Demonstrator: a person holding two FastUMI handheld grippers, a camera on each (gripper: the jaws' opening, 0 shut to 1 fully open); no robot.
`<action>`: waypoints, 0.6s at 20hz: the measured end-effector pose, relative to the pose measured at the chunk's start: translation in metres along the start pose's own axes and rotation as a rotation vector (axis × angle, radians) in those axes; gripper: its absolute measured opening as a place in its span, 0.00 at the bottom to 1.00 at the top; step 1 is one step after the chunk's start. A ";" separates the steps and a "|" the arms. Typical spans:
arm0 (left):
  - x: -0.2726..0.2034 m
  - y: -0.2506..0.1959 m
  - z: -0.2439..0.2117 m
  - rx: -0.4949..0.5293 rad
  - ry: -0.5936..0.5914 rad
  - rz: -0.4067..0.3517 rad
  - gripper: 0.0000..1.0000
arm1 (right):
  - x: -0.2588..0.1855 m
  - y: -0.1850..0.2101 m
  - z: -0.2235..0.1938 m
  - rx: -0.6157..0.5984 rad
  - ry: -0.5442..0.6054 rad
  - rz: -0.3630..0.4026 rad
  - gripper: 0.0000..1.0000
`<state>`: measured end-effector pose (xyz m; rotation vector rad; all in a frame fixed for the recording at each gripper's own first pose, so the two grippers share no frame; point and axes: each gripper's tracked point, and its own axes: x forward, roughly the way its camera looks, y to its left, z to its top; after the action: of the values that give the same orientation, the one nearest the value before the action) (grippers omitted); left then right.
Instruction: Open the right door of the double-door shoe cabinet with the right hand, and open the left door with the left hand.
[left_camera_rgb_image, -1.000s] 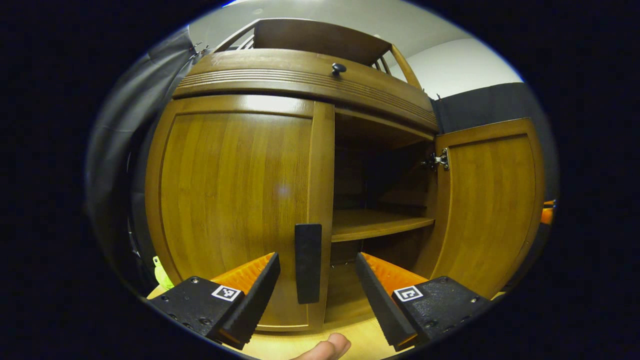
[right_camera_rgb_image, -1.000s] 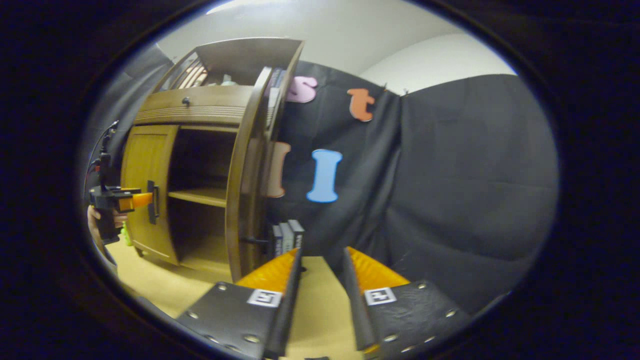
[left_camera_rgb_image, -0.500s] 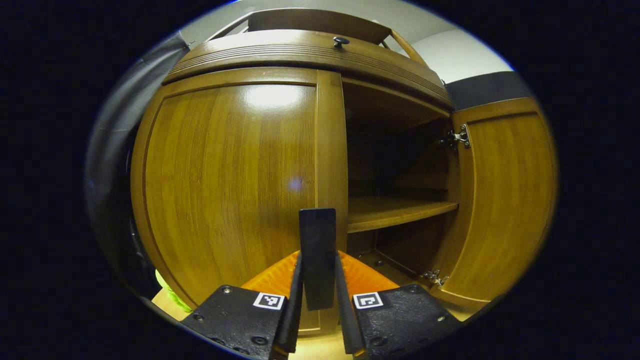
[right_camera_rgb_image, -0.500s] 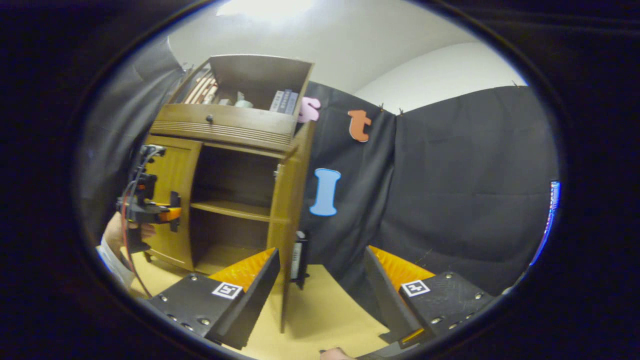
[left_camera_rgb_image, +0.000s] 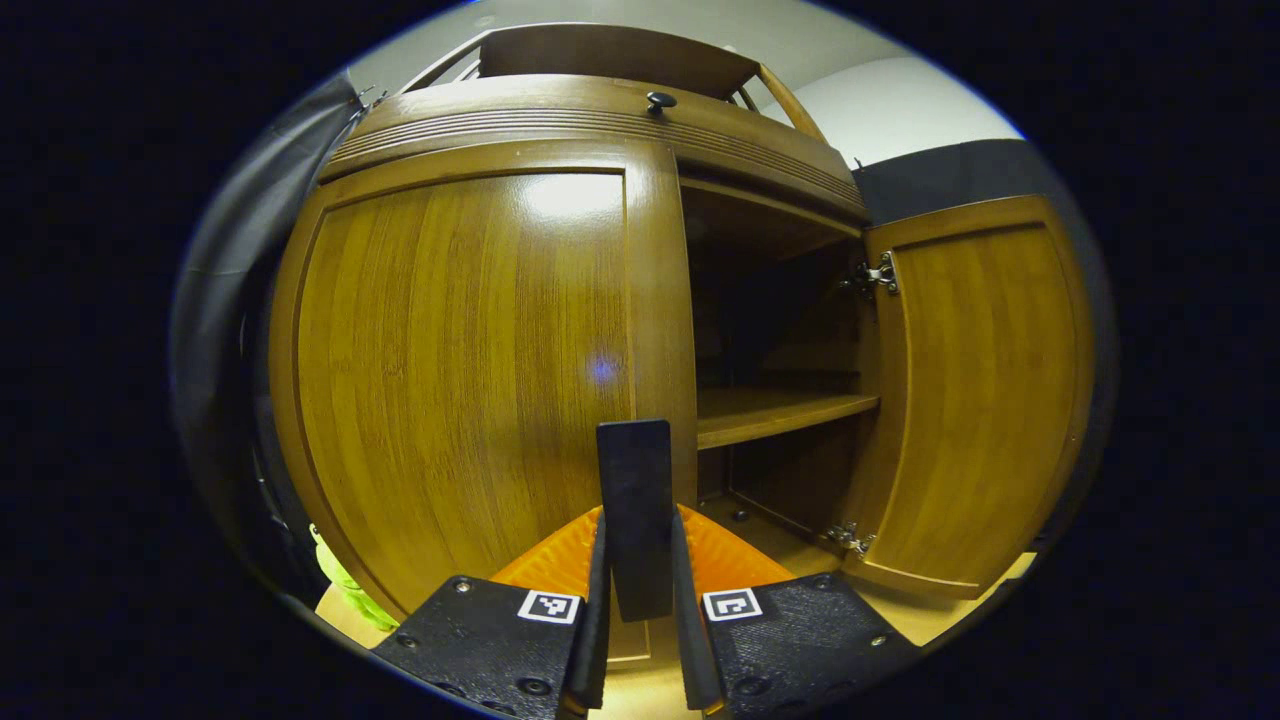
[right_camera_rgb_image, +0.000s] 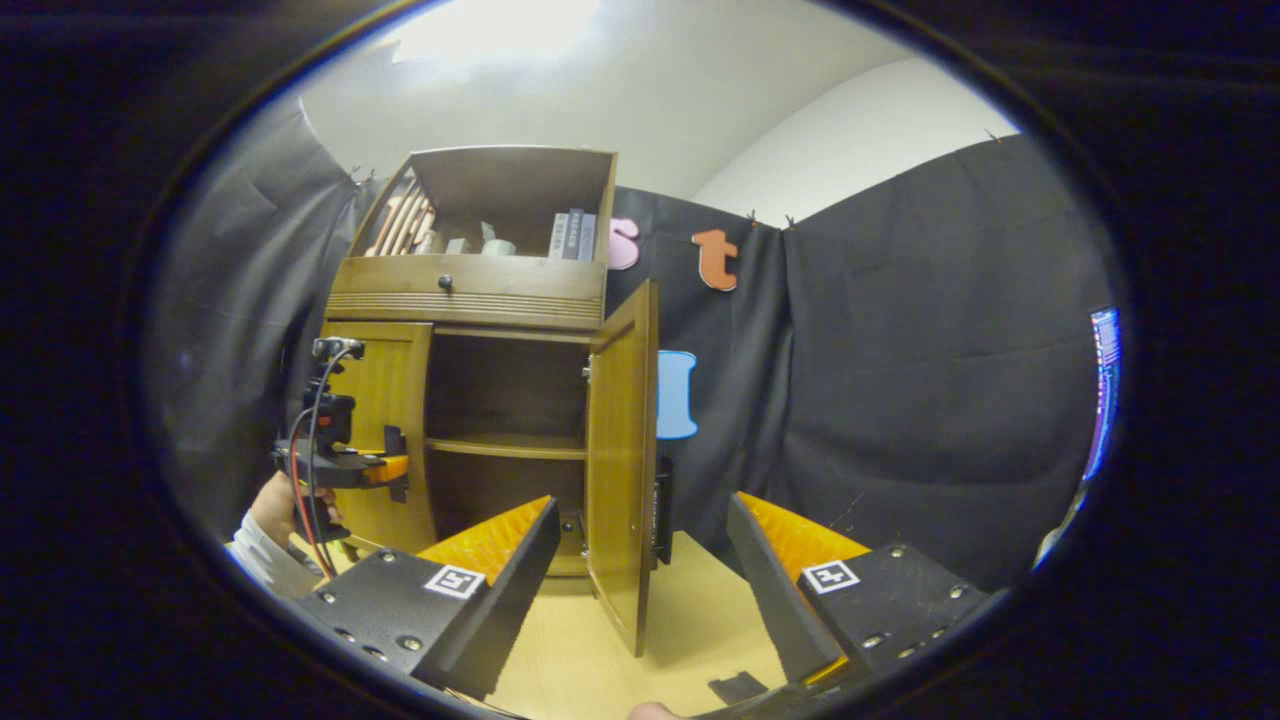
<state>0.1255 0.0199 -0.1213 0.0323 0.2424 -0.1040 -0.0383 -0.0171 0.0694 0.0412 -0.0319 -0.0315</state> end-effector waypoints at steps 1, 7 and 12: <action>-0.002 -0.001 0.002 -0.012 0.005 -0.017 0.31 | -0.004 -0.001 0.001 0.004 -0.006 -0.007 0.99; -0.007 -0.001 0.008 -0.012 0.011 -0.048 0.31 | -0.009 -0.005 -0.008 0.009 -0.008 0.007 0.99; -0.005 -0.001 0.006 -0.019 0.012 -0.054 0.31 | -0.003 0.007 -0.019 0.039 0.003 0.028 0.98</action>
<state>0.1216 0.0187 -0.1144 0.0076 0.2565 -0.1554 -0.0405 -0.0096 0.0509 0.0797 -0.0298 -0.0030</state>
